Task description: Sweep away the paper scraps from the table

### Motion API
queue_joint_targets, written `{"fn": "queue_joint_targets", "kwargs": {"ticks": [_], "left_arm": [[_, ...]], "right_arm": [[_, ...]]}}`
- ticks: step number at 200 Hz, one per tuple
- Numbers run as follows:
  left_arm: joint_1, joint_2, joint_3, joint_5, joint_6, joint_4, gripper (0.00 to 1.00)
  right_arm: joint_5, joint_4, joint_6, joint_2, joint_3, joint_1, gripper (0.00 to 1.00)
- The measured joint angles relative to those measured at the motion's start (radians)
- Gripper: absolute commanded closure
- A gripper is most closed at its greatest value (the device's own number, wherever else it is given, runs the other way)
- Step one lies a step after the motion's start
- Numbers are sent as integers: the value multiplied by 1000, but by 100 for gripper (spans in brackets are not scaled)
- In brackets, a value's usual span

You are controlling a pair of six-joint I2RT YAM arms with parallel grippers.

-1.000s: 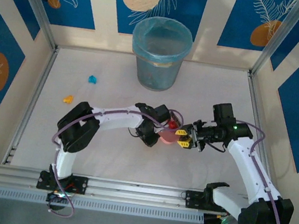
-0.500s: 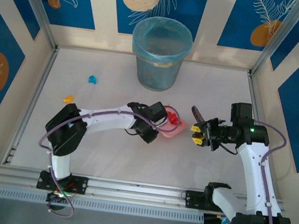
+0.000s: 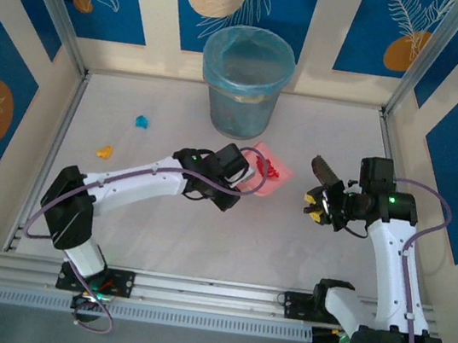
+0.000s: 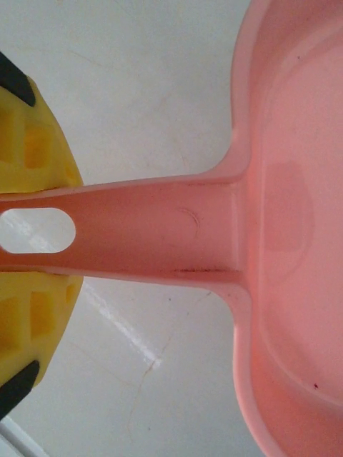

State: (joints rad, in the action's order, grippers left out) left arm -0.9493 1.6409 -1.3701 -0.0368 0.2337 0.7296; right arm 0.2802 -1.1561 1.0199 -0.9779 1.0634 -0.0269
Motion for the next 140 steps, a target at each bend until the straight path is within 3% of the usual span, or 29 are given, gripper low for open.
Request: {"fn": "queue_joint_targets", "kwargs": {"ticks": [61,140], "left_arm": [[0,-72,-109,-46,24,110,100],[11,-77,-289,-63,27,217,100]], "right_arm": [[-31,115,78,87,-168,-36,100],[-53,151,116,147,-191,-74,100]]}}
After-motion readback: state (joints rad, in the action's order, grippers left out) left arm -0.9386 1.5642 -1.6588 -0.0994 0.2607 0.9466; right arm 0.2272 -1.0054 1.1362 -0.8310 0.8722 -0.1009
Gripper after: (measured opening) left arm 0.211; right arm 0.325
